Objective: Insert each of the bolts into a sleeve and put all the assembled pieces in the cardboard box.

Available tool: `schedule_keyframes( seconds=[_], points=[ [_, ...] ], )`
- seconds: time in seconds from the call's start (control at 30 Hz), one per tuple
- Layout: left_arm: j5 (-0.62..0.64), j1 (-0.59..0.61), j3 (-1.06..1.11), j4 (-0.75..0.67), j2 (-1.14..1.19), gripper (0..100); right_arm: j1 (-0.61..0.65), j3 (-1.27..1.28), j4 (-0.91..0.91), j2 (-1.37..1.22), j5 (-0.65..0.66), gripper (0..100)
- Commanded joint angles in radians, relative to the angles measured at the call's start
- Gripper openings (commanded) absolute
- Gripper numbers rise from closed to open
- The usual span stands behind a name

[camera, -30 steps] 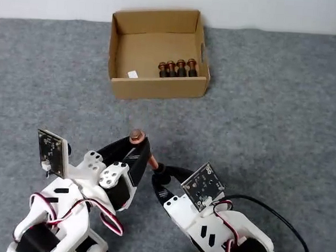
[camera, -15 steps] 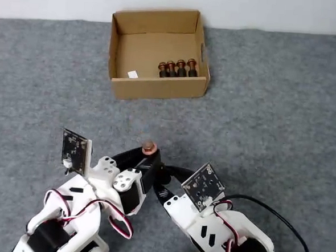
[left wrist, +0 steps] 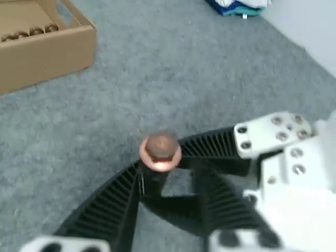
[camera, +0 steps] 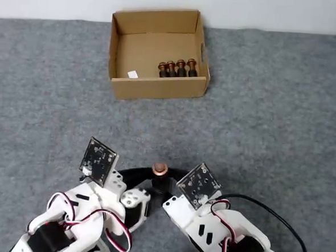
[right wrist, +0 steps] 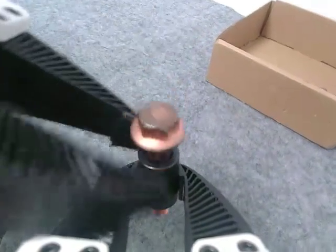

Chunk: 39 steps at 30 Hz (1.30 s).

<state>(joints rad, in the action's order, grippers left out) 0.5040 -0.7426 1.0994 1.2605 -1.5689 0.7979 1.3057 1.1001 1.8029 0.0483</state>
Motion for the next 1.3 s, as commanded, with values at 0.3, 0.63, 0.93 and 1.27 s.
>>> schedule_keyframes(
  seconds=[0.3,0.63,0.93,1.27],
  points=[
    [-0.055,0.123,-0.134,0.064,0.006,24,0.002,-0.008,-0.035,0.007,0.011,1.0],
    [-0.060,0.402,-0.058,0.037,-0.002,1,-0.056,-0.012,-0.150,-0.038,0.005,1.0],
    [-0.342,0.617,0.308,-0.227,-0.002,0,-0.263,-0.218,-0.349,-0.447,-0.172,1.0],
    [-0.462,0.695,0.524,-0.410,-0.002,0,-0.366,-0.598,-0.469,-0.966,-0.235,1.0]
  ],
)
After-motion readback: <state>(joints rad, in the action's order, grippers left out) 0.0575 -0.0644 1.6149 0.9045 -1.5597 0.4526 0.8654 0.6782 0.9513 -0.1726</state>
